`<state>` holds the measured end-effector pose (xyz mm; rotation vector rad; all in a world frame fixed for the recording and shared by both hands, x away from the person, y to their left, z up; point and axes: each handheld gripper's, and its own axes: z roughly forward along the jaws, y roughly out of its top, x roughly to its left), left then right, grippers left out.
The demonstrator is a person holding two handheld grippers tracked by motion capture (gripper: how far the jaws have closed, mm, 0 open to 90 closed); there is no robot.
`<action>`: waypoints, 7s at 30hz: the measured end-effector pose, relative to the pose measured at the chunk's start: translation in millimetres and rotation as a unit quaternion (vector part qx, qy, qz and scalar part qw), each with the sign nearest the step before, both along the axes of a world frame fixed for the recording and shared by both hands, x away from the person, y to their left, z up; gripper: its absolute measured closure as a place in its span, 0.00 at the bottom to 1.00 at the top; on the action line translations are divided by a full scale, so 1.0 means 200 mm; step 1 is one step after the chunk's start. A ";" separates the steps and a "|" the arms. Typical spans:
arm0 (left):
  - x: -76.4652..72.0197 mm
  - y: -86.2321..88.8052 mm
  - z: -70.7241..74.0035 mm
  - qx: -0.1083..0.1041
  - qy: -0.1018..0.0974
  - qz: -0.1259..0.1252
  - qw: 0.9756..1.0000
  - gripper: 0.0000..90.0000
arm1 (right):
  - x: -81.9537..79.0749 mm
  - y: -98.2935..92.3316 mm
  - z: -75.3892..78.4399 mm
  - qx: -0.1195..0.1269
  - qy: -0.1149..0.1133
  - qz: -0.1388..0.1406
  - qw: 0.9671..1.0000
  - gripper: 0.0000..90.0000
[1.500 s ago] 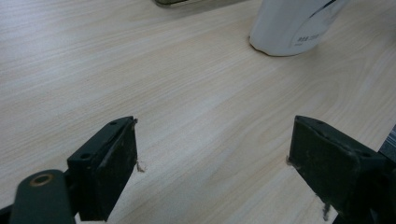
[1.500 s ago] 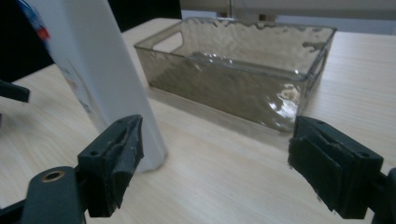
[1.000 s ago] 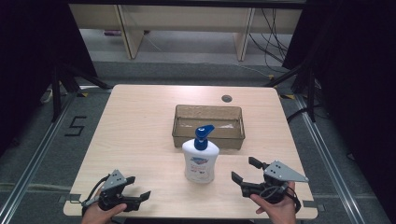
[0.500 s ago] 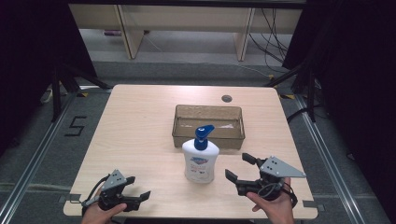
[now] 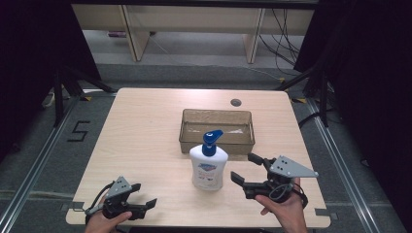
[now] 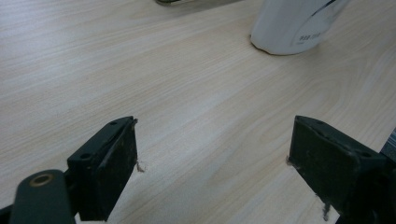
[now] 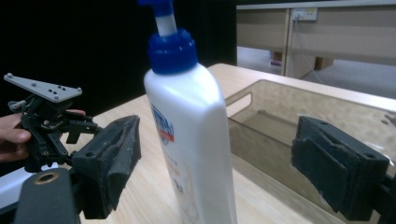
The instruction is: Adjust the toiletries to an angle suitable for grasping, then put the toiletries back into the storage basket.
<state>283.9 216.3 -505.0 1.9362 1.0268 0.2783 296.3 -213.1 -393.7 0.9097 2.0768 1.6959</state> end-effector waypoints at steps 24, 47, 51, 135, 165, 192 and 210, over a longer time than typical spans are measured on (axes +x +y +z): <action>0.01 -0.01 0.00 -0.013 -0.004 -0.003 1.000 0.16 | 0.15 0.18 0.15 0.005 -0.035 0.048 0.998 0.17; 0.00 0.00 0.00 -0.012 0.002 0.009 1.000 0.16 | 0.26 0.34 0.15 0.002 -0.037 0.079 0.996 0.18; 0.00 0.00 0.00 -0.009 0.001 0.001 1.000 0.16 | 0.28 0.36 0.15 0.002 -0.045 0.080 0.996 0.19; -0.01 0.03 0.00 -0.006 -0.004 0.015 1.000 0.16 | 0.42 0.33 0.46 0.028 -0.091 0.034 0.995 0.68; -0.01 0.02 0.00 -0.002 0.004 0.019 1.000 0.16 | 0.62 0.16 0.71 0.015 -0.091 -0.046 0.995 0.68; 0.00 0.03 0.00 -0.011 0.000 0.007 1.000 0.16 | 0.84 0.06 0.59 0.010 -0.067 -0.111 0.992 0.68; -0.01 0.03 0.00 -0.012 0.000 0.006 1.000 0.16 | 0.90 0.02 0.45 0.004 -0.046 -0.130 0.990 0.68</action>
